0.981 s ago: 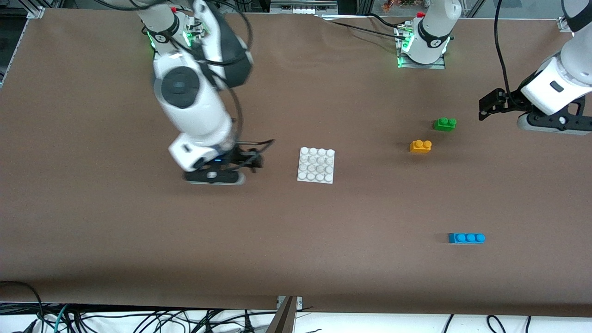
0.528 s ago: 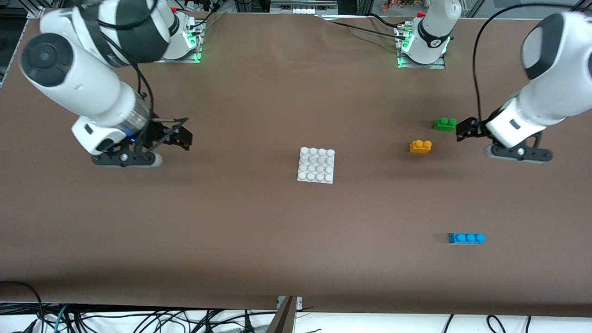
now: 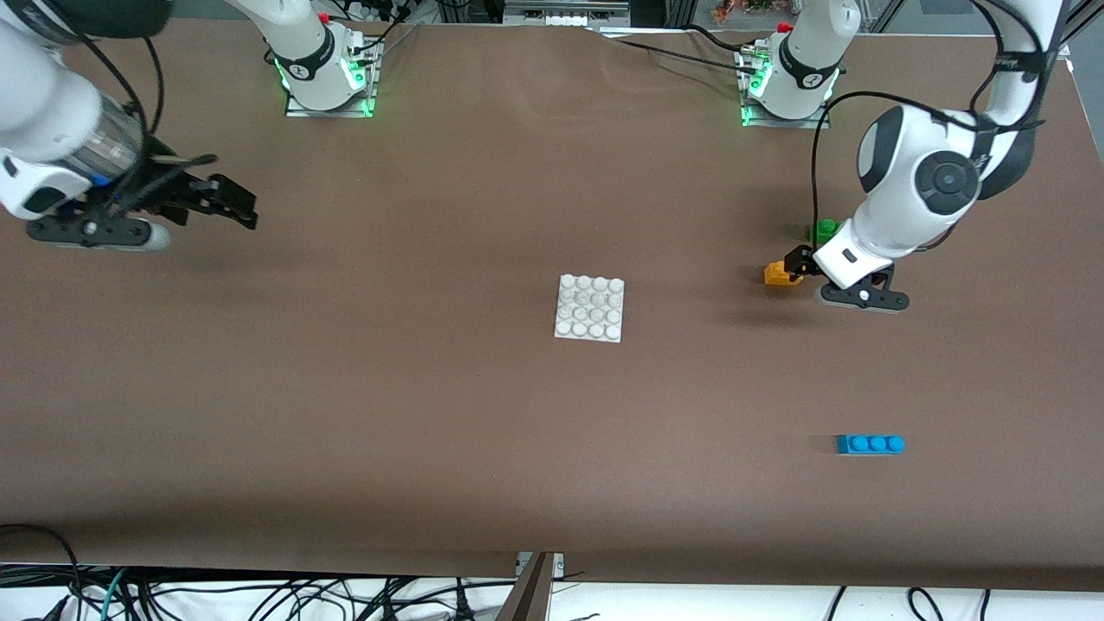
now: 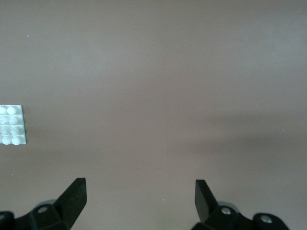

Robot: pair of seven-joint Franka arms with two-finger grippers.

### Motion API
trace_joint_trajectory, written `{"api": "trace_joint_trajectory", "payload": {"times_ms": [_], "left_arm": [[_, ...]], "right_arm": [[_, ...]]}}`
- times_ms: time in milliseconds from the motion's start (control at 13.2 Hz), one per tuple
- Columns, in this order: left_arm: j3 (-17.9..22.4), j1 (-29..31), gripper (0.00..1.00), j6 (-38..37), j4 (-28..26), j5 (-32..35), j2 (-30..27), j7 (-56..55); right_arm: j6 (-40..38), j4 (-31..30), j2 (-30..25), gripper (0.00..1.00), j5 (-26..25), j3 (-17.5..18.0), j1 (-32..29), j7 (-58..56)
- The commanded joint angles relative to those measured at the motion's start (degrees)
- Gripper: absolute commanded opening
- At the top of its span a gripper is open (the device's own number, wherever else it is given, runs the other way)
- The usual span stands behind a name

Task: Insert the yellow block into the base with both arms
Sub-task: 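Grasp the yellow brick with the left gripper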

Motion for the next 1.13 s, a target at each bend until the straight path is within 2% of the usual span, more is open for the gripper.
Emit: {"api": "trace_joint_trajectory", "payload": {"times_ms": [0, 151, 302, 830, 1057], "left_arm": [[-0.1, 0.24, 1.0, 5.14, -2.29, 1.83, 2.63, -1.08], [-0.1, 0.85, 1.0, 12.85, -6.23, 1.83, 4.66, -1.95], [-0.1, 0.77, 1.0, 16.49, -8.35, 1.83, 5.72, -4.75], [-0.1, 0.77, 1.0, 17.99, -8.89, 2.01, 8.62, -4.86], [-0.1, 0.77, 1.0, 17.99, -9.5, 2.01, 10.2, -4.85]], "right_arm": [[-1.82, -1.68, -2.87, 1.0, -1.48, 1.68, -2.43, -0.98], [-1.83, -1.41, -2.69, 1.0, -2.8, 1.85, -2.35, -0.54], [-1.83, -1.15, -2.52, 1.0, -3.07, 1.85, -2.35, -0.98], [-1.92, -1.06, -2.52, 1.0, -3.51, 0.8, -2.52, -7.92], [-3.93, 1.13, -1.73, 1.0, -3.95, 0.97, -2.43, -7.66]]}}
